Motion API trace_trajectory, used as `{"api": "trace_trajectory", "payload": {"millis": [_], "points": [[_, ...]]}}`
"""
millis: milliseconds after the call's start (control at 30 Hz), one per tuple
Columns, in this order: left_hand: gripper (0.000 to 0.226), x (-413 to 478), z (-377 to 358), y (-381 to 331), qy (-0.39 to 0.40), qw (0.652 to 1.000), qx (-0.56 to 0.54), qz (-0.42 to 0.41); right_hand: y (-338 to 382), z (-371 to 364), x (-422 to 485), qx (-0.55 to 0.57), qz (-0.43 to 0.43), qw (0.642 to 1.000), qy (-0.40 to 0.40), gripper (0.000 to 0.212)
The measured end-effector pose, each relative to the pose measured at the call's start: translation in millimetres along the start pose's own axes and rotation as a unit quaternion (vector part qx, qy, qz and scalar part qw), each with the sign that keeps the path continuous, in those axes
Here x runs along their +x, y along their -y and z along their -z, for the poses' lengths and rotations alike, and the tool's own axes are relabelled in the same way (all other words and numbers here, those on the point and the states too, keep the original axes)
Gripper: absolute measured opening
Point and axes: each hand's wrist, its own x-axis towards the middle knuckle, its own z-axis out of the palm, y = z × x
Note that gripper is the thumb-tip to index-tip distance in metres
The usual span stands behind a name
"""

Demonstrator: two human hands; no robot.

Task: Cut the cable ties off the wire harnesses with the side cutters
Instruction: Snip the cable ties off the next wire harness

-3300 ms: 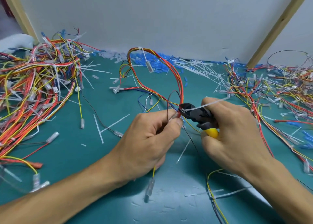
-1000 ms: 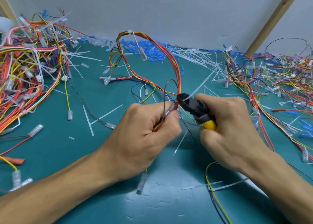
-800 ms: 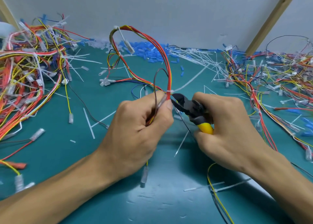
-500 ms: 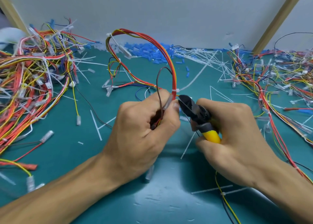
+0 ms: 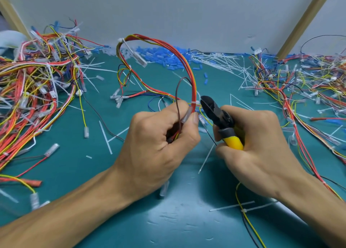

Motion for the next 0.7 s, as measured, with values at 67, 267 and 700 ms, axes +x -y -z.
{"api": "trace_trajectory", "payload": {"millis": [67, 267, 700], "points": [[0.043, 0.5, 0.4, 0.4, -0.005, 1.0, 0.001, 0.001, -0.5, -0.9, 0.3, 0.003, -0.004, 1.0, 0.002, 0.013], [0.042, 0.0, 0.4, -0.6, 0.0, 1.0, -0.001, -0.006, 0.5, -0.8, 0.1, 0.013, -0.007, 1.0, 0.009, 0.015], [0.042, -0.2, 0.8, -0.7, -0.006, 1.0, -0.01, 0.003, 4.6, 3.5, 0.2, 0.055, 0.013, 0.998, 0.015, 0.015]]}}
